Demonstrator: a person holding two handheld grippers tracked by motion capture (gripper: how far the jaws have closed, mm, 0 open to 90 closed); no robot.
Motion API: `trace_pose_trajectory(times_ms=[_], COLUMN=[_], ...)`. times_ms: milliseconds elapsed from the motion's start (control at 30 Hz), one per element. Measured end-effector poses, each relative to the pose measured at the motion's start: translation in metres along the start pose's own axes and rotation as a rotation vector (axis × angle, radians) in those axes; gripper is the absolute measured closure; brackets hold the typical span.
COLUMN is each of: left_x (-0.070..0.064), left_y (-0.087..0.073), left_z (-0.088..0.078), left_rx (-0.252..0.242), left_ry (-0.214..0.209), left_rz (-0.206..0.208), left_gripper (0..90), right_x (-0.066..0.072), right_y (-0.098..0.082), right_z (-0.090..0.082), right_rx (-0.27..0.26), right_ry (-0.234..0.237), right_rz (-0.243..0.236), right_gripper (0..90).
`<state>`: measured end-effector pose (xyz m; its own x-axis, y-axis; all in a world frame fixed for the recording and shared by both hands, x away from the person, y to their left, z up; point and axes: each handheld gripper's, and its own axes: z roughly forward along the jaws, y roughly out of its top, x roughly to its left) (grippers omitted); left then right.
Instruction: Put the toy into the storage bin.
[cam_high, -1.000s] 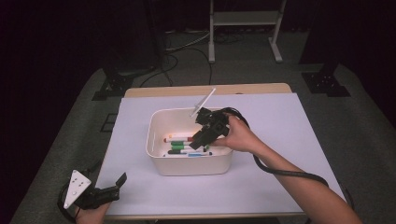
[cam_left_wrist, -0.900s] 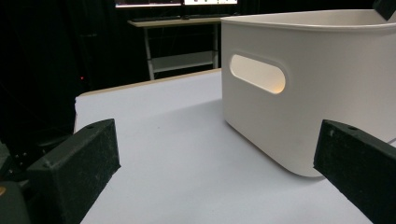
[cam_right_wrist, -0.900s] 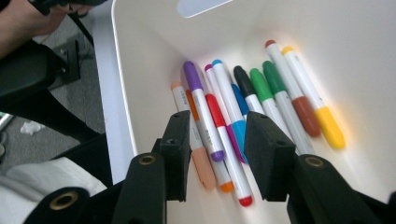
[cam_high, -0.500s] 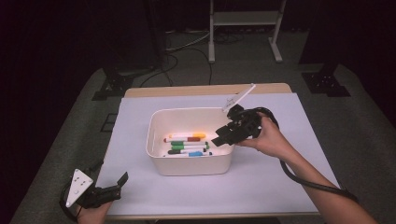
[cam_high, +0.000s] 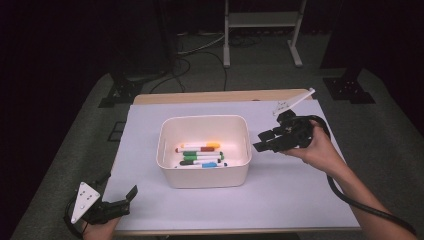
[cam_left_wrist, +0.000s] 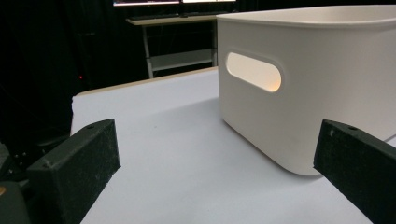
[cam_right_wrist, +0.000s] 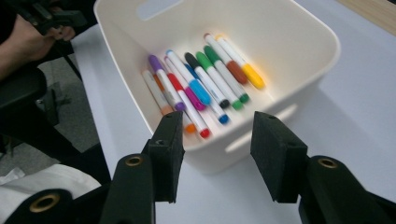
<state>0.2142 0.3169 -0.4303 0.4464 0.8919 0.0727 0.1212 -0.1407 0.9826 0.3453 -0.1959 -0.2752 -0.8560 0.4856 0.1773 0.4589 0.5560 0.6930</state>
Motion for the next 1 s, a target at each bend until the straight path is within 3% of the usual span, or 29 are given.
trace_pose_trajectory(times_ms=[433, 800, 1000], left_x=[-0.001, -0.001, -0.002], left_y=[-0.001, -0.001, -0.001], left_z=[-0.003, -0.003, -0.003], left_rx=[0.006, 0.008, -0.004], left_ry=[0.01, 0.011, 0.001], left_rz=[-0.001, -0.003, -0.013], left_gripper=[0.0, 0.0, 0.0], right_x=[-0.023, -0.035, -0.035], right_y=[-0.056, -0.106, -0.132], right_z=[-0.015, -0.01, -0.006], right_rx=[-0.028, -0.035, -0.036], right_ry=[-0.036, -0.061, -0.087], right_rz=[0.11, 0.199, 0.245], right_gripper=[51.5, 49.2, 49.2])
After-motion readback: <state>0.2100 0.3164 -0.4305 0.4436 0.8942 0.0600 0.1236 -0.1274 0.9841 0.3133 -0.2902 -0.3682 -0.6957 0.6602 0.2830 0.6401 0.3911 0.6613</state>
